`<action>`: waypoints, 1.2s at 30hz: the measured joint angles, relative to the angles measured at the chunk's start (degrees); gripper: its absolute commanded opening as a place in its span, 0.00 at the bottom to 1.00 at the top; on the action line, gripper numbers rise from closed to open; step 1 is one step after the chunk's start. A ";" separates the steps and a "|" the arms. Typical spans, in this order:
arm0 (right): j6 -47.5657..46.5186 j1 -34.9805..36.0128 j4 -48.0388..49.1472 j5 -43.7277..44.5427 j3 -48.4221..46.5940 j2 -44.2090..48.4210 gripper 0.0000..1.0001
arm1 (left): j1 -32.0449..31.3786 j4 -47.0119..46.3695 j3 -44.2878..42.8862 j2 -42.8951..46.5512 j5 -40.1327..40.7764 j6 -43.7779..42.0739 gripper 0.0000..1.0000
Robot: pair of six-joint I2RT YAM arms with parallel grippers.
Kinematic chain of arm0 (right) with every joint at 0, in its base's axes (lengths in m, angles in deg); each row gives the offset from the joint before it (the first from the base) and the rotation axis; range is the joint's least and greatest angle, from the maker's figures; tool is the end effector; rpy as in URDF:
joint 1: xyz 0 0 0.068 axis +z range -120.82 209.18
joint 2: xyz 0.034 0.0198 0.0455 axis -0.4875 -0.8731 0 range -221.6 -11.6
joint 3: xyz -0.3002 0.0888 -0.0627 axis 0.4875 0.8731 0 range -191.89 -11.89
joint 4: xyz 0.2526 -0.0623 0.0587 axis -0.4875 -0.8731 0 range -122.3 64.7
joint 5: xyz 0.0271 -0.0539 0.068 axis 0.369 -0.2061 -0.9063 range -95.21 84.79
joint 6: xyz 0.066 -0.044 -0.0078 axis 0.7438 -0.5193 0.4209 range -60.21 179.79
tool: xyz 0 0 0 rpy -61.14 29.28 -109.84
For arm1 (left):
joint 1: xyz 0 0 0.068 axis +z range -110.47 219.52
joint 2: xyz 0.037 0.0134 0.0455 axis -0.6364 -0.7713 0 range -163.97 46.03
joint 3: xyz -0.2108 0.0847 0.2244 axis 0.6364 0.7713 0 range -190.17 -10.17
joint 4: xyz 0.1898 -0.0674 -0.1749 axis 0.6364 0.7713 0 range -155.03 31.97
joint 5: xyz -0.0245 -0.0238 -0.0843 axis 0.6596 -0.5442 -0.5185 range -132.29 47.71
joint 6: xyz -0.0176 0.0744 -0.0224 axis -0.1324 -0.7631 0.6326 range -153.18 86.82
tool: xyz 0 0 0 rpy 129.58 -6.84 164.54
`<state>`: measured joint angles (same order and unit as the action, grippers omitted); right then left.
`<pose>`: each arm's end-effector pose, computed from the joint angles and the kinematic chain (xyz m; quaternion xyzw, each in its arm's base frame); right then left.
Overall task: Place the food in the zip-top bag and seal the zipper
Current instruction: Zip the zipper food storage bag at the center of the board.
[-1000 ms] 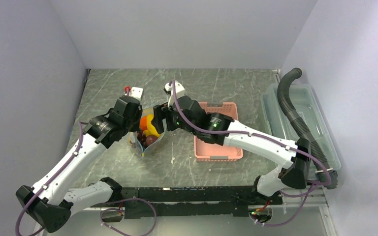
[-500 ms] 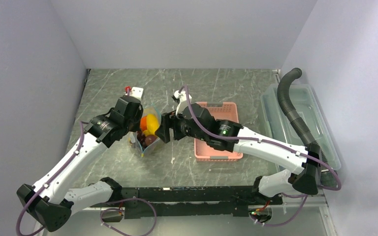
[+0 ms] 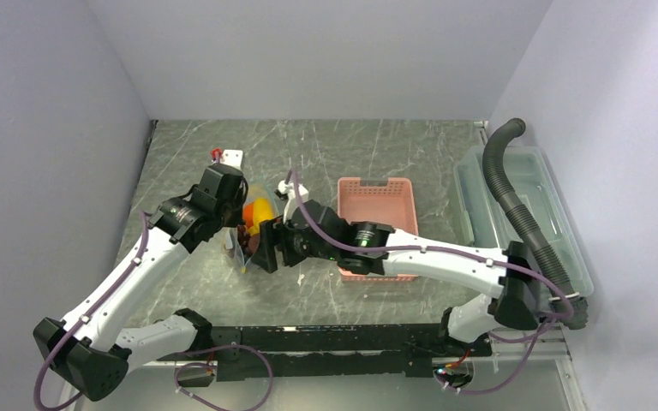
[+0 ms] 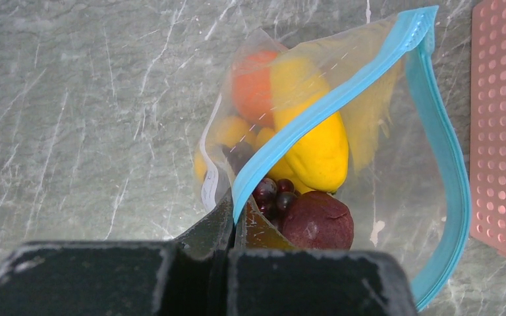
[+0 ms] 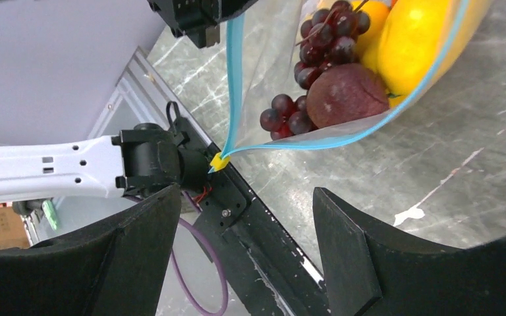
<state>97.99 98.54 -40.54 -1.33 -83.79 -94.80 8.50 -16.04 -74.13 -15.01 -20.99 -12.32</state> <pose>0.1341 0.3428 0.3691 -0.2112 0.8236 0.4069 0.3338 0.1945 -0.0880 0.3597 0.0119 0.9140 -0.0067 0.4055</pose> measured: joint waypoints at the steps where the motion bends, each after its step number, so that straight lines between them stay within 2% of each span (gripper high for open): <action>1: 0.28 0.55 -0.22 0.09 -0.48 -1.29 0.76 | 0.11 0.00 0.00 0.00 0.00 0.17 0.00; 17: 3.43 5.40 -2.40 5.33 -10.69 -12.66 0.76 | 3.21 0.00 0.00 0.09 -0.04 2.97 0.00; 31: 9.25 5.75 -4.76 14.71 -11.74 -19.89 0.61 | 4.17 0.00 -0.02 0.46 -0.46 3.02 0.00; 36: 9.90 5.75 -5.35 18.45 -11.74 -20.06 0.51 | 4.22 0.00 -0.02 0.46 -0.46 3.02 0.00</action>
<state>107.89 104.29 -45.90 17.12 -95.53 -114.86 12.72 -16.04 -74.16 -14.55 -21.45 -9.30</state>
